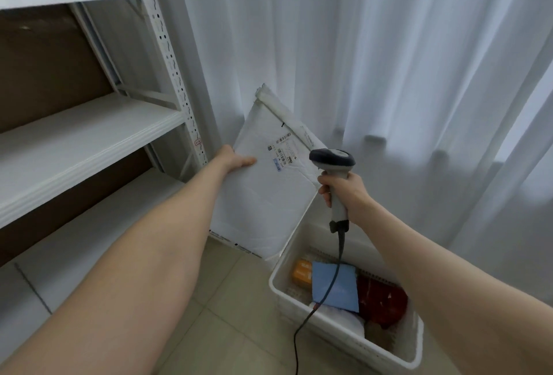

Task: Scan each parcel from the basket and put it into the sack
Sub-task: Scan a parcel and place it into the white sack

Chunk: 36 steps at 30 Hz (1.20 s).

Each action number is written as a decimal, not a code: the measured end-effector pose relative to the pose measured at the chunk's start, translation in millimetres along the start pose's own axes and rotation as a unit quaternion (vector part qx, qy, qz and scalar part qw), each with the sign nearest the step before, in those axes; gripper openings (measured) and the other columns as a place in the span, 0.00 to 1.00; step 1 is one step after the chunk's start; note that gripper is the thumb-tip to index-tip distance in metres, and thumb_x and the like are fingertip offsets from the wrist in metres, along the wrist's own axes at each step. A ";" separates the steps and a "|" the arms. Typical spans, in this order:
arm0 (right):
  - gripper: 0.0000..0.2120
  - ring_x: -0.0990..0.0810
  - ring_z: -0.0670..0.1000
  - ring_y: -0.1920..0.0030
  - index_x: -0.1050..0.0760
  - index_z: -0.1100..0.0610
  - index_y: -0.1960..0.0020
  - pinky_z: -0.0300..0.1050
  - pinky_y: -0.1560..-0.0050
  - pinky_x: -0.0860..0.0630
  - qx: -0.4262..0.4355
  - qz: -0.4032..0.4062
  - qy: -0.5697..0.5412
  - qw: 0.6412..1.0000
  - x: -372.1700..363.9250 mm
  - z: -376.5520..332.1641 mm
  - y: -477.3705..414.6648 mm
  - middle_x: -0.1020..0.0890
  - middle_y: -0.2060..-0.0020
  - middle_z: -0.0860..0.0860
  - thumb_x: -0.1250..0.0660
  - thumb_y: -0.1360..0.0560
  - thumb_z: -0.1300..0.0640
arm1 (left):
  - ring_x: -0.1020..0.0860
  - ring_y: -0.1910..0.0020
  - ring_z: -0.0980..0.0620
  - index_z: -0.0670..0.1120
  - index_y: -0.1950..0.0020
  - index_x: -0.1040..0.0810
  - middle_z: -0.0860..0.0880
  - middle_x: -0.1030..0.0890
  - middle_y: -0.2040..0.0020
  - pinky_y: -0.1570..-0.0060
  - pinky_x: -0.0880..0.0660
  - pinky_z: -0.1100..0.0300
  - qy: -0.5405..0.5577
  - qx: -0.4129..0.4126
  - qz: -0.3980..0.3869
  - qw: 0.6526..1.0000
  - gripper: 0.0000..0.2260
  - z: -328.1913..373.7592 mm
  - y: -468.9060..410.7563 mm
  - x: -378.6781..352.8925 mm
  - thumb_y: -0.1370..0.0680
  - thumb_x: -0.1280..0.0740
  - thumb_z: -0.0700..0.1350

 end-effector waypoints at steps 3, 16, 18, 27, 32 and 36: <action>0.03 0.29 0.49 0.75 0.25 0.64 0.54 0.41 0.75 0.29 -0.027 0.003 -0.030 0.999 -10.5 18.5 16.0 0.23 0.68 0.57 0.32 0.26 0.68 | 0.20 0.48 0.42 0.40 0.38 0.26 0.42 0.20 0.43 0.45 0.23 0.46 0.063 0.017 -0.005 0.998 0.38 -24.4 26.8 26.6 0.43 0.18 0.53; 0.11 0.23 0.55 0.60 0.26 0.56 0.46 0.54 0.53 0.22 -0.093 -0.074 -0.059 0.991 -110.2 83.3 163.7 0.23 0.58 0.55 0.28 0.26 0.57 | 0.20 0.54 0.48 0.40 0.38 0.25 0.45 0.19 0.46 0.56 0.24 0.58 0.214 0.009 0.138 0.967 0.25 -126.6 226.4 171.5 0.33 0.23 0.39; 0.09 0.23 0.55 0.61 0.27 0.57 0.49 0.58 0.48 0.21 -0.110 -0.097 -0.077 0.986 -140.1 84.4 187.0 0.23 0.60 0.55 0.29 0.26 0.58 | 0.20 0.59 0.51 0.40 0.39 0.24 0.45 0.19 0.47 0.63 0.24 0.62 0.225 -0.002 0.174 0.959 0.23 -138.5 252.4 205.2 0.33 0.23 0.39; 0.29 0.25 0.59 0.50 0.31 0.55 0.33 0.64 0.54 0.21 -0.169 -0.209 -0.062 0.961 -301.2 118.1 281.6 0.26 0.40 0.58 0.24 0.29 0.51 | 0.20 0.50 0.48 0.48 0.44 0.24 0.48 0.18 0.47 0.47 0.22 0.52 0.210 0.015 0.304 0.929 0.23 -241.4 351.7 357.9 0.36 0.21 0.47; 0.26 0.23 0.58 0.53 0.32 0.53 0.31 0.64 0.50 0.22 -0.199 -0.256 -0.077 0.943 -411.1 157.6 341.0 0.25 0.49 0.55 0.28 0.26 0.52 | 0.20 0.50 0.49 0.46 0.41 0.25 0.49 0.19 0.46 0.47 0.23 0.53 0.180 0.034 0.322 0.929 0.24 -324.7 390.5 442.2 0.34 0.22 0.46; 0.24 0.22 0.59 0.50 0.31 0.54 0.33 0.63 0.53 0.20 -0.243 -0.261 -0.071 0.932 -499.4 208.3 388.1 0.23 0.50 0.56 0.27 0.26 0.53 | 0.21 0.49 0.49 0.47 0.40 0.26 0.50 0.20 0.46 0.46 0.23 0.52 0.126 0.069 0.308 0.940 0.26 -406.4 410.1 498.1 0.35 0.22 0.47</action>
Point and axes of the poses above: each hand's wrist, its own y-axis away from the middle knuckle, its own x-axis out of the back of the hand, z = x × y, the point moved 7 cm from there along -y, towards the middle knuckle
